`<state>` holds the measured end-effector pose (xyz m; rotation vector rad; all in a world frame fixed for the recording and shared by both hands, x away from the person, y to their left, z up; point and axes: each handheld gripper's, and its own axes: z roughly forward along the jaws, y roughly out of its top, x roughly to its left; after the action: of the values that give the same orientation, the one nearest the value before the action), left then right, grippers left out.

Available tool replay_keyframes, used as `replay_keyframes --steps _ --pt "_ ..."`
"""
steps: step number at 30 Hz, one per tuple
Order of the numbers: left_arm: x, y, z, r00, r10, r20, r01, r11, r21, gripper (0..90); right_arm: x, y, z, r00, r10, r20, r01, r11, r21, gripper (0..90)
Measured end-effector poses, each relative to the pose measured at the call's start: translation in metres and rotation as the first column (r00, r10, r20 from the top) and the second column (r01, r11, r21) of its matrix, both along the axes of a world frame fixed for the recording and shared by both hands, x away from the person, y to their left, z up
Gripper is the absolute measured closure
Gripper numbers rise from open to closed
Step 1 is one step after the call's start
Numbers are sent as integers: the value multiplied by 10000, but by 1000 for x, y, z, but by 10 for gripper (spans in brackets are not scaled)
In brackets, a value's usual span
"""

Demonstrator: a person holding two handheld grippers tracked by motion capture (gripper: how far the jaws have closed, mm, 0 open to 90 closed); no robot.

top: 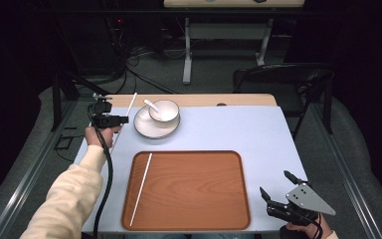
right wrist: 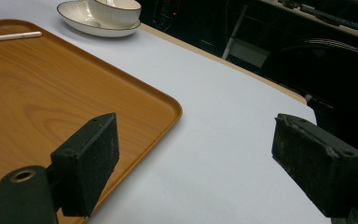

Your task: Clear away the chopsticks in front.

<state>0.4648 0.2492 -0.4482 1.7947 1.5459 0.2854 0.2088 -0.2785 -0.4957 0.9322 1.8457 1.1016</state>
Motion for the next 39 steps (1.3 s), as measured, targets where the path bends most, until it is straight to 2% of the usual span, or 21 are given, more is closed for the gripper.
replay_keyframes --steps 1,12,13,15,19,24,29,34,39 --pt "-6 -1 1 10000 -66 38 66 10000 7 850 0 0 0 10000 10 21 -10 10000 -5 143" --pt "-35 -12 6 9991 -405 118 405 9992 28 850 0 2 1 10000 21 56 -21 10000 -76 143" --pt "-42 -16 6 9986 -488 213 488 9988 -14 850 0 2 1 10000 11 46 -11 10000 -74 143" --pt "-46 -18 6 9982 -520 287 521 9986 -26 850 0 2 1 10000 16 42 -16 10000 -76 143" --pt "-64 -28 4 9947 -947 411 957 9952 -221 850 0 2 1 10000 19 48 -19 10000 -65 143" --pt "-74 -34 1 9935 -1047 439 1062 9938 -326 850 0 2 1 10000 14 69 -13 10000 -63 143" --pt "-87 -40 -13 9938 -1087 223 1095 9932 -395 850 0 2 1 10000 36 55 -36 10000 -72 143" --pt "-96 -41 -23 9946 -1015 204 1024 9936 -476 849 -1 2 1 10000 40 83 -40 10000 -45 143" --pt "-109 -42 -42 9962 -876 -23 873 9943 -617 850 0 2 1 10000 25 59 -24 10000 -73 143"
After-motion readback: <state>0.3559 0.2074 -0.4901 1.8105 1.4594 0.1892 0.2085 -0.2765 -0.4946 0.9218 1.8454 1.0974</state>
